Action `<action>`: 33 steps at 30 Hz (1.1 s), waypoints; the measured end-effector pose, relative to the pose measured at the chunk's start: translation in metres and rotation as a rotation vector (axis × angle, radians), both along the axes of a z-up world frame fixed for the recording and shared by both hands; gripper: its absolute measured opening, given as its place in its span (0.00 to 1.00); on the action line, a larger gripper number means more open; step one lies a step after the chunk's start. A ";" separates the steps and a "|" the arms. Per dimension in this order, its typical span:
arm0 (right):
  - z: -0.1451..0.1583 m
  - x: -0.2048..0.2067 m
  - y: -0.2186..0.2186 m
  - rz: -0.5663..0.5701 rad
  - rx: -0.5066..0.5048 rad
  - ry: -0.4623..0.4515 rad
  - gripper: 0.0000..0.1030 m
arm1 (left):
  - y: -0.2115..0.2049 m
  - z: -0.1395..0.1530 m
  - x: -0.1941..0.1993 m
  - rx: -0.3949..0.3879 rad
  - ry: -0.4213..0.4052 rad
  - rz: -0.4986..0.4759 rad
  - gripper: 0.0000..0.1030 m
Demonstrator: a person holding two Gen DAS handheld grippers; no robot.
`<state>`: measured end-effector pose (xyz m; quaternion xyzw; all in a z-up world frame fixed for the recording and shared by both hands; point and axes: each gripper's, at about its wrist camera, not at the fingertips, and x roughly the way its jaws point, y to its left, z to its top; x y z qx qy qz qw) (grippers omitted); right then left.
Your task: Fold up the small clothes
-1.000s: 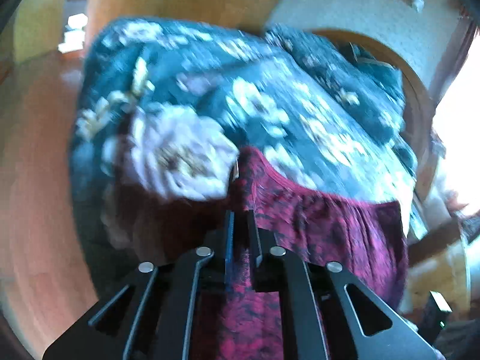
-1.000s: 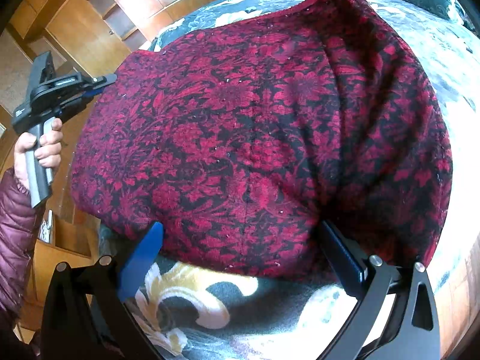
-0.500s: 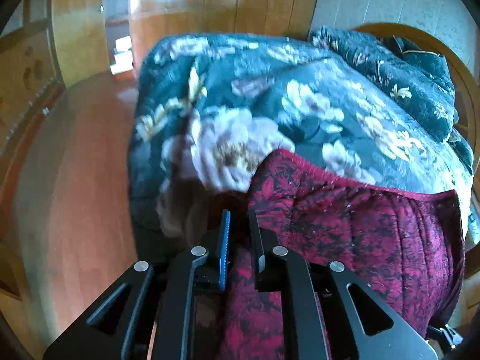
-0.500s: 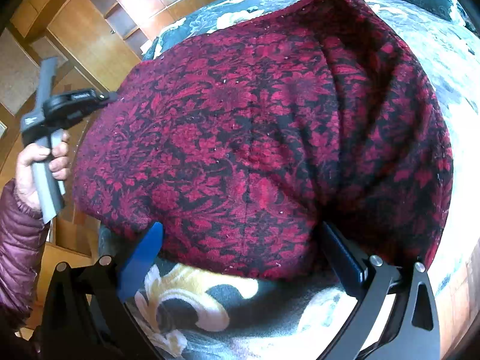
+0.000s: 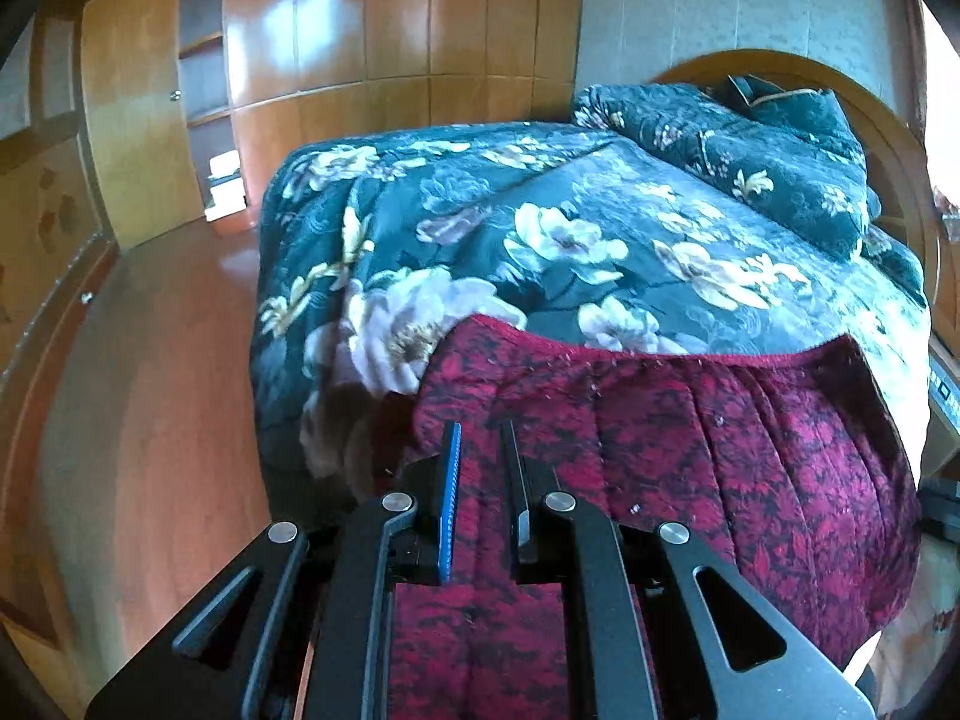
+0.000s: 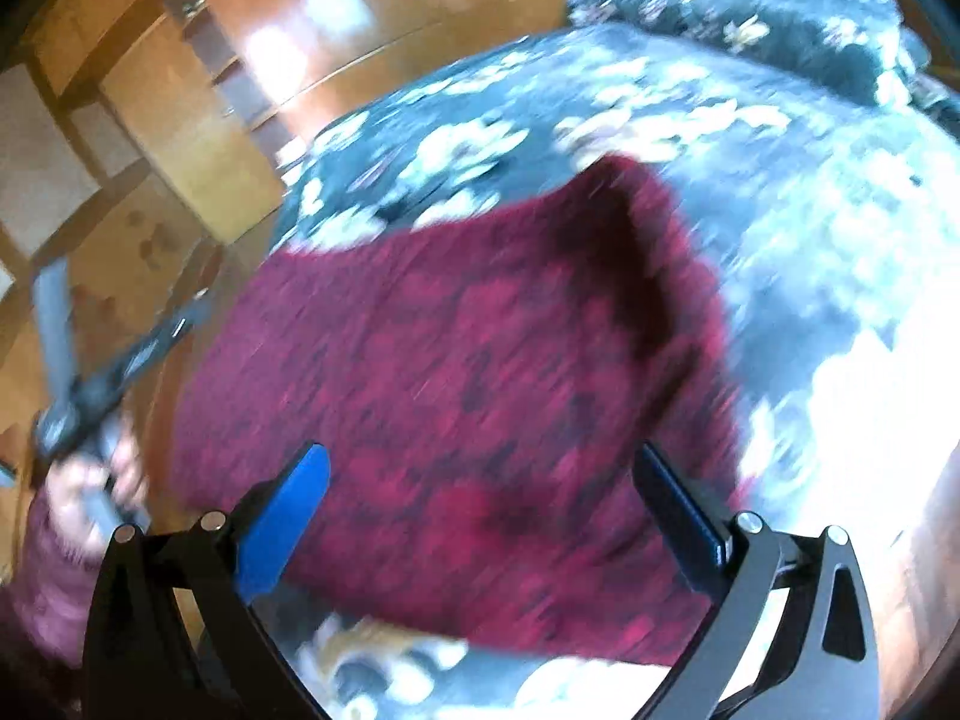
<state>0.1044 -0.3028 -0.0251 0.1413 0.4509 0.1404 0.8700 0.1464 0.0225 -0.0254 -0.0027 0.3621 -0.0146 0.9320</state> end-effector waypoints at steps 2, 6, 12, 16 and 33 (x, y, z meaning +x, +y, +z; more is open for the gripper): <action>0.003 0.020 -0.010 -0.057 -0.031 -0.013 0.96 | -0.004 -0.003 0.000 0.008 0.004 -0.008 0.10; 0.003 0.059 -0.023 -0.131 -0.078 -0.009 0.89 | -0.010 -0.009 -0.001 0.022 0.015 -0.017 0.10; -0.005 0.104 -0.029 -0.160 -0.165 0.001 0.82 | -0.015 -0.013 0.000 0.017 0.012 -0.023 0.39; -0.017 0.118 -0.030 -0.134 -0.184 0.036 0.48 | -0.018 -0.016 0.002 0.019 0.019 -0.027 0.39; -0.067 0.148 -0.056 -0.203 -0.091 0.163 0.35 | -0.013 -0.050 0.014 0.039 0.111 -0.009 0.40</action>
